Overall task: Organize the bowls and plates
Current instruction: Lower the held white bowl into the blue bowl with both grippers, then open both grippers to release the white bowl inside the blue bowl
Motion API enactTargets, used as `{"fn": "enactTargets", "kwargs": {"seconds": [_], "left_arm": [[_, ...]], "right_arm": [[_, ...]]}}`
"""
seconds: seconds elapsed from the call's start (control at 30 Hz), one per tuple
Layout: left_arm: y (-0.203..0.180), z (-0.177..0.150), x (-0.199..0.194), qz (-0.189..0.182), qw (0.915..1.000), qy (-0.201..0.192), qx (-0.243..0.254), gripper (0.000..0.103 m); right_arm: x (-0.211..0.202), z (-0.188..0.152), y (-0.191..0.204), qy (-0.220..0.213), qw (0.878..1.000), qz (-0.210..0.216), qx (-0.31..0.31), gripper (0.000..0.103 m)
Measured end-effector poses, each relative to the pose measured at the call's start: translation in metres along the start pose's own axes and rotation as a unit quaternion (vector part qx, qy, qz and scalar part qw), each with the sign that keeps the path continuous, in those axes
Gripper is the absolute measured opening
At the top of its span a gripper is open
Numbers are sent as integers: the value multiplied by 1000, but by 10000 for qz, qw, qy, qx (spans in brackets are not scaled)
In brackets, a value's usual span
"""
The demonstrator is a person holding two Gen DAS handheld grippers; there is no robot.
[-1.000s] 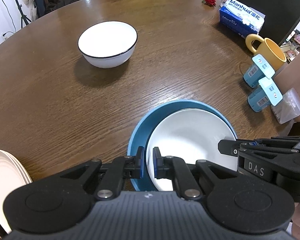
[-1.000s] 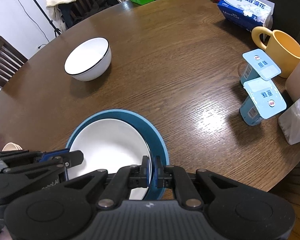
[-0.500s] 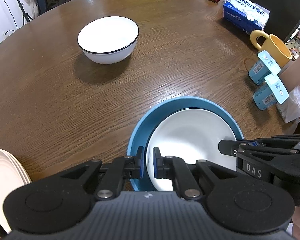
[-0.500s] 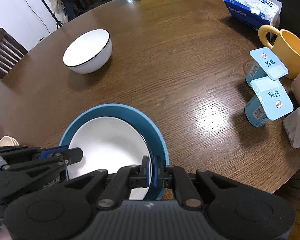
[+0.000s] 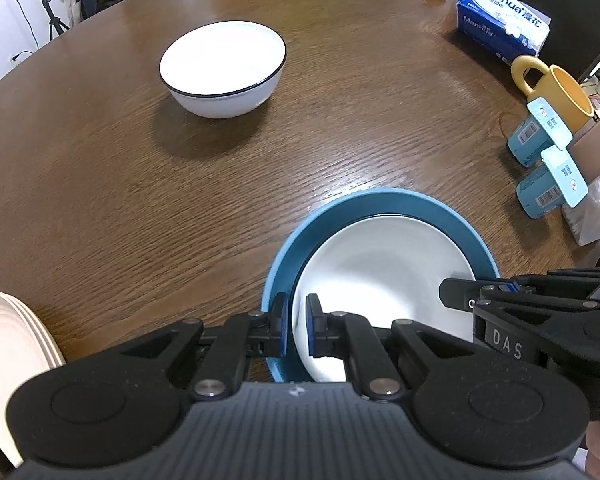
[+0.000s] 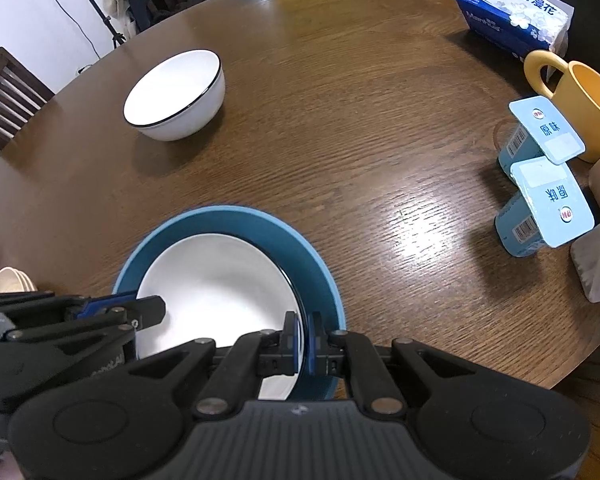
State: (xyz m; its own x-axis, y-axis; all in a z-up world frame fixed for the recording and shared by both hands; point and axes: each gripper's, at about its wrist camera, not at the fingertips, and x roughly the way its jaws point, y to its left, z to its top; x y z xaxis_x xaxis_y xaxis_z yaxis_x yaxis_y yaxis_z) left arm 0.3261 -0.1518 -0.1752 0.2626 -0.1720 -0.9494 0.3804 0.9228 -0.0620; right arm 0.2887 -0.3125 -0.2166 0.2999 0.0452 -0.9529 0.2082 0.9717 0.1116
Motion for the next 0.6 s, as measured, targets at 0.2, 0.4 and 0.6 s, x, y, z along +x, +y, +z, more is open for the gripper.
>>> {"fn": "enactTargets", "kwargs": {"seconds": [0.2,0.4,0.6], "left_arm": [[0,0,0,-50,10000,36,-30,10],[0,1,1,-126,9998,103,-61,11],[2,2,1,-215,9996,155,-131,11]], "right_arm": [[4,2,0,73,10000,-15,1,5],[5,6,-2,178,9998,27,64,12],[4,8,-3,189,9998,26,67,15]]}}
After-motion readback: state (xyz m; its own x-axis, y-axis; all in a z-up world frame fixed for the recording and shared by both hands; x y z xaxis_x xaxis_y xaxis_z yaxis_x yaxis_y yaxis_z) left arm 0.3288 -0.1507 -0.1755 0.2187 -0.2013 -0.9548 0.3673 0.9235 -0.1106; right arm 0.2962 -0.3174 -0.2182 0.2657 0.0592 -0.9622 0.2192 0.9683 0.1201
